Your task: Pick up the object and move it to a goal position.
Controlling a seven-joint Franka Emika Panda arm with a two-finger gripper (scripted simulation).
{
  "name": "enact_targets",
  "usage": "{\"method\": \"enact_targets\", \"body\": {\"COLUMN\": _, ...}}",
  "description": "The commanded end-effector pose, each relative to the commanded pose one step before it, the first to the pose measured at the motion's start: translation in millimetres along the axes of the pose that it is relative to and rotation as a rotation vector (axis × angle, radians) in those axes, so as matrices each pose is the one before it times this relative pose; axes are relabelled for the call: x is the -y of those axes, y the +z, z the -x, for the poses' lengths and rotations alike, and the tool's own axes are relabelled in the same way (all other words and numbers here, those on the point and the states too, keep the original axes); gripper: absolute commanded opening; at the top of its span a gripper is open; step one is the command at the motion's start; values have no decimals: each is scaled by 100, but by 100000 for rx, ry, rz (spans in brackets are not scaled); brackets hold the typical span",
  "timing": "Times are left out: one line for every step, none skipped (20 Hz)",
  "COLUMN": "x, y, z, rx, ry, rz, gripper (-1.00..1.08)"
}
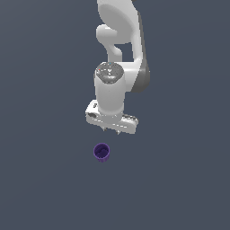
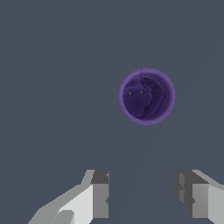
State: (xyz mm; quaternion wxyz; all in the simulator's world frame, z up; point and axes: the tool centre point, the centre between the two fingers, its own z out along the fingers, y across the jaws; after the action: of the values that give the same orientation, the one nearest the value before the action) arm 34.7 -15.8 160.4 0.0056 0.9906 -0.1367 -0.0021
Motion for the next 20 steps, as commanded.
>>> {"method": "enact_targets", "body": {"x": -98, "y": 398, "z": -852, "rx": 125, "ry": 7429, "rz": -247, "gripper": 28}}
{"method": "enact_targets", "body": {"x": -12, "y": 166, "z": -352, "rx": 43, "ry": 3068, "rz": -95, "gripper": 28}}
{"method": "enact_targets", "body": {"x": -3, "y": 168, "z": -349, "rx": 41, "ry": 3060, "rz": -89, "gripper": 28}}
{"method": "enact_targets", "body": {"x": 9, "y": 170, "z": -345, "rx": 39, "ry": 3050, "rz": -84, "gripper": 28}}
{"method": "enact_targets", "body": {"x": 18, "y": 171, "z": -341, "rx": 37, "ry": 3043, "rz": -78, "gripper": 28}}
{"method": "enact_targets", "body": {"x": 28, "y": 173, "z": -337, "rx": 34, "ry": 3033, "rz": -73, "gripper": 28}}
{"method": "enact_targets", "body": {"x": 38, "y": 175, "z": -332, "rx": 31, "ry": 3023, "rz": -68, "gripper": 28}}
{"method": "enact_targets", "body": {"x": 48, "y": 177, "z": -327, "rx": 28, "ry": 3015, "rz": -63, "gripper": 28}}
{"method": "enact_targets", "body": {"x": 57, "y": 179, "z": -321, "rx": 25, "ry": 3005, "rz": -59, "gripper": 28}}
{"method": "enact_targets", "body": {"x": 66, "y": 180, "z": -316, "rx": 22, "ry": 2996, "rz": -55, "gripper": 28}}
{"method": "enact_targets", "body": {"x": 75, "y": 182, "z": -309, "rx": 18, "ry": 2986, "rz": -52, "gripper": 28}}
{"method": "enact_targets", "body": {"x": 84, "y": 184, "z": -303, "rx": 15, "ry": 2975, "rz": -48, "gripper": 28}}
{"method": "enact_targets", "body": {"x": 93, "y": 185, "z": -296, "rx": 11, "ry": 2966, "rz": -45, "gripper": 28}}
{"method": "enact_targets", "body": {"x": 101, "y": 187, "z": -289, "rx": 8, "ry": 2955, "rz": -42, "gripper": 28}}
{"method": "enact_targets", "body": {"x": 109, "y": 188, "z": -282, "rx": 4, "ry": 2946, "rz": -40, "gripper": 28}}
{"method": "enact_targets", "body": {"x": 117, "y": 190, "z": -274, "rx": 0, "ry": 2934, "rz": -38, "gripper": 28}}
{"method": "enact_targets", "body": {"x": 124, "y": 192, "z": -266, "rx": -3, "ry": 2923, "rz": -36, "gripper": 28}}
{"method": "enact_targets", "body": {"x": 131, "y": 193, "z": -258, "rx": -7, "ry": 2913, "rz": -34, "gripper": 28}}
{"method": "enact_targets", "body": {"x": 138, "y": 194, "z": -249, "rx": -11, "ry": 2902, "rz": -33, "gripper": 28}}
{"method": "enact_targets", "body": {"x": 144, "y": 196, "z": -240, "rx": -14, "ry": 2890, "rz": -32, "gripper": 28}}
